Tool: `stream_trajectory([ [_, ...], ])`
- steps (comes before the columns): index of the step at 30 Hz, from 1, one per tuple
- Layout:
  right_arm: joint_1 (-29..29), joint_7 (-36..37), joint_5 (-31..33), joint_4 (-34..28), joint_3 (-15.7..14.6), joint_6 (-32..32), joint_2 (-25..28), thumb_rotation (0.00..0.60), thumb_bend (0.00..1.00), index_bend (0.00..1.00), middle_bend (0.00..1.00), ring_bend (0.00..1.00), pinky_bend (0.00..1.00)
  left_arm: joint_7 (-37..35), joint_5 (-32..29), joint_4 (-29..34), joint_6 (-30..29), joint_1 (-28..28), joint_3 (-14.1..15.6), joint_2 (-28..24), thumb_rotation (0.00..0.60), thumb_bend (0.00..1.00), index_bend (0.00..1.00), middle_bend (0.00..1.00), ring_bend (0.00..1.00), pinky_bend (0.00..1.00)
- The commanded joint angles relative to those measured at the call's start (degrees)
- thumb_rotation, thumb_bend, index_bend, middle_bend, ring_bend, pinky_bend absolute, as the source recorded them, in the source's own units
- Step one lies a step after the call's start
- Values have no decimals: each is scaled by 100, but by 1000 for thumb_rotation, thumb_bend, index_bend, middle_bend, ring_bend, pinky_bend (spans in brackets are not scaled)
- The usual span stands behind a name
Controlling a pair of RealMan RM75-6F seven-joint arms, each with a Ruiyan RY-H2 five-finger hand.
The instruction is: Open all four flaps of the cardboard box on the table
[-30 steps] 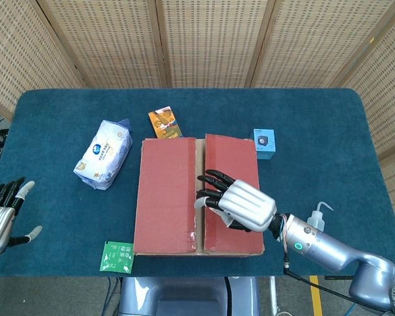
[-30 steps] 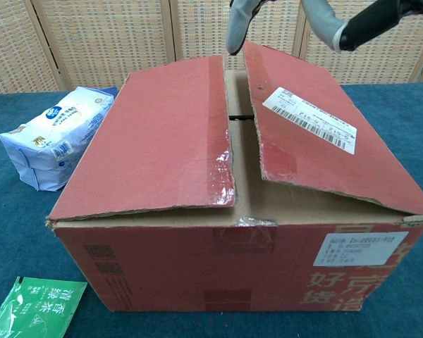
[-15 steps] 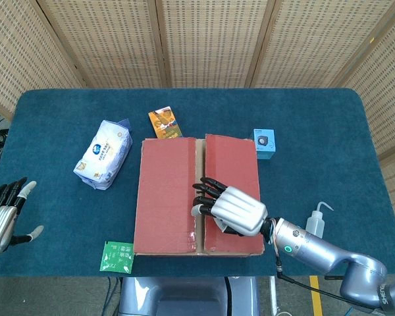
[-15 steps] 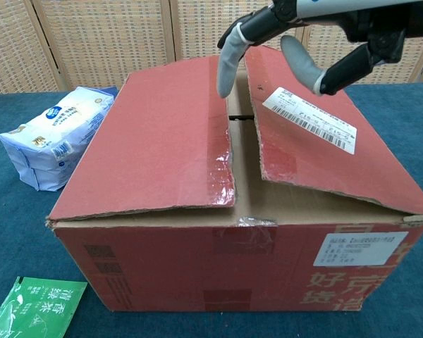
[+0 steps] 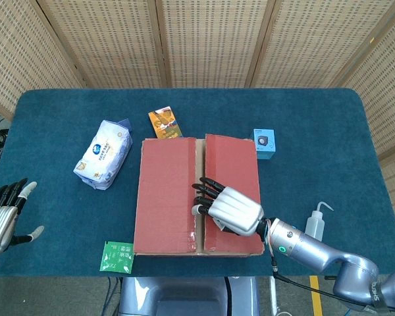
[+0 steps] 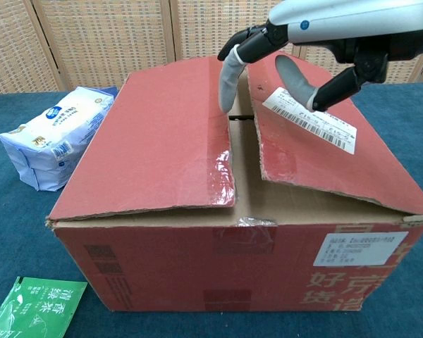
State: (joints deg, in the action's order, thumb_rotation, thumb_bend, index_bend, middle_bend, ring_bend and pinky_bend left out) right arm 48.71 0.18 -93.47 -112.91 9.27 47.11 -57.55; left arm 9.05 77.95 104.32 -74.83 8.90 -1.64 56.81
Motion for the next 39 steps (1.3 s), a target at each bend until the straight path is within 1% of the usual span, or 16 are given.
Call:
stream_trajectory([
  [1, -5, -41, 32, 7, -11, 15, -19, 600, 1000, 332, 308, 12, 0, -14, -1, 15, 13, 8, 4, -10, 528, 252, 50, 0, 0, 0],
  [14, -100, -487, -60, 168, -77, 307, -136, 600, 1000, 409, 386, 30, 0, -98, 28, -13, 33, 15, 44, -31, 529, 252, 50, 0, 0, 0],
  [23, -145, -631, -108, 150, -105, 438, -101, 600, 1000, 469, 460, 72, 0, -145, 55, -21, 20, 16, 56, -48, 529, 252, 50, 0, 0, 0],
  [27, -171, -747, -135, 109, -108, 485, -5, 600, 1000, 478, 481, 85, 0, -172, 81, -24, 1, 15, 58, -62, 529, 253, 50, 0, 0, 0],
  [32, -228, -718, -137, -15, -99, 574, 172, 600, 1000, 478, 500, 97, 0, -220, 124, -18, -4, 19, 66, -73, 529, 253, 50, 0, 0, 0],
  [39, -331, -768, -153, -137, -4, 794, 498, 600, 1000, 479, 512, 105, 0, -242, 170, 15, -10, 40, 59, -94, 529, 253, 50, 0, 0, 0],
])
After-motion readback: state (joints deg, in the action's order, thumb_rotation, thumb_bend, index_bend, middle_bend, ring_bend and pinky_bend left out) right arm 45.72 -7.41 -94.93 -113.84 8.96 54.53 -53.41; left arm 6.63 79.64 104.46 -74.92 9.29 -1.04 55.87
